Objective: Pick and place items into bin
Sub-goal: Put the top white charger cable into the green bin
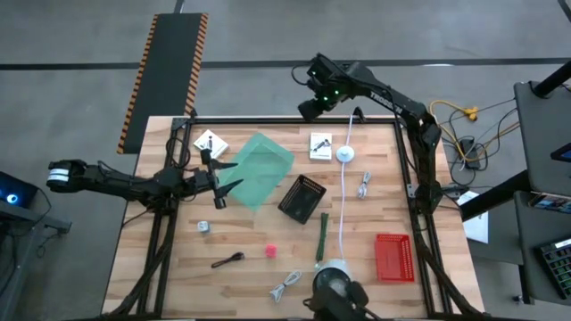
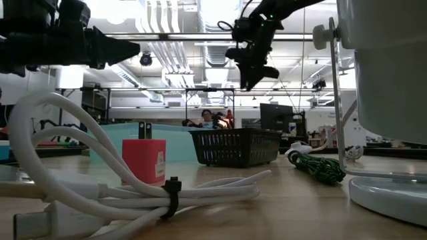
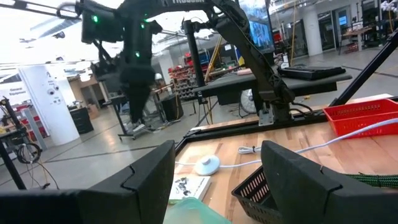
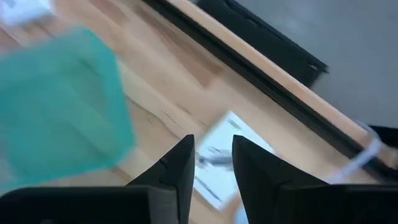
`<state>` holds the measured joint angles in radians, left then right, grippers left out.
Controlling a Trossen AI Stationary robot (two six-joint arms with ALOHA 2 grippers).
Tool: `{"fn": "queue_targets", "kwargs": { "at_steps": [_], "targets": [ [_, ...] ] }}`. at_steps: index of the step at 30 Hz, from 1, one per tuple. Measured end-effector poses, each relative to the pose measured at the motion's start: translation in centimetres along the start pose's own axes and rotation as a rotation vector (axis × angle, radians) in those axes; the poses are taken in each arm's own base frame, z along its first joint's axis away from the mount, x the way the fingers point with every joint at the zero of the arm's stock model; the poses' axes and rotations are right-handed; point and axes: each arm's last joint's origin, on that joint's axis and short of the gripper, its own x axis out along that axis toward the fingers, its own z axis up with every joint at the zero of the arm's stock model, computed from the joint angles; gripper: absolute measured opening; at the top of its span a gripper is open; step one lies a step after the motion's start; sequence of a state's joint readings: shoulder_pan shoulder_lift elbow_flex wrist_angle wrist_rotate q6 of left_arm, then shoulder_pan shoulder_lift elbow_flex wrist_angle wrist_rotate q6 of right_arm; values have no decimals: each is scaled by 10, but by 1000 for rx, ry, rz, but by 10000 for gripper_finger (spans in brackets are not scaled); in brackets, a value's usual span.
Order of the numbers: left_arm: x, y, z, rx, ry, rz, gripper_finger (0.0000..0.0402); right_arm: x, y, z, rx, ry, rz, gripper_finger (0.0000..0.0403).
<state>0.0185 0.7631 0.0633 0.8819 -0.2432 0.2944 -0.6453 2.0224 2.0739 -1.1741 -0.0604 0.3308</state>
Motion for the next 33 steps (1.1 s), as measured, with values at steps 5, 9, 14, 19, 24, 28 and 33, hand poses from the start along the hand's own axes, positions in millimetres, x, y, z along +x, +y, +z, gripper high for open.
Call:
{"fn": "queue_targets", "kwargs": {
  "at_steps": [5,9,14,19,24,28,33],
  "targets": [
    [0,0,-1,1,6,-2,222,-7,11,4,58,-49,53,119],
    [-1,0,-1,1,5,-2,222,-6,18,3,129,-51,60,147],
    [0,0,-1,0,3,-1,222,8,24,1,188,-14,54,187],
    [0,0,-1,1,3,-1,222,26,16,4,348,34,41,200],
    [0,0,-1,1,4,-1,222,36,3,10,431,86,71,198],
    [-1,0,-1,1,4,-1,222,25,-12,13,470,119,40,198],
    [0,-1,-2,3,12,-3,222,2,-19,11,474,184,12,198]
  ]
}}
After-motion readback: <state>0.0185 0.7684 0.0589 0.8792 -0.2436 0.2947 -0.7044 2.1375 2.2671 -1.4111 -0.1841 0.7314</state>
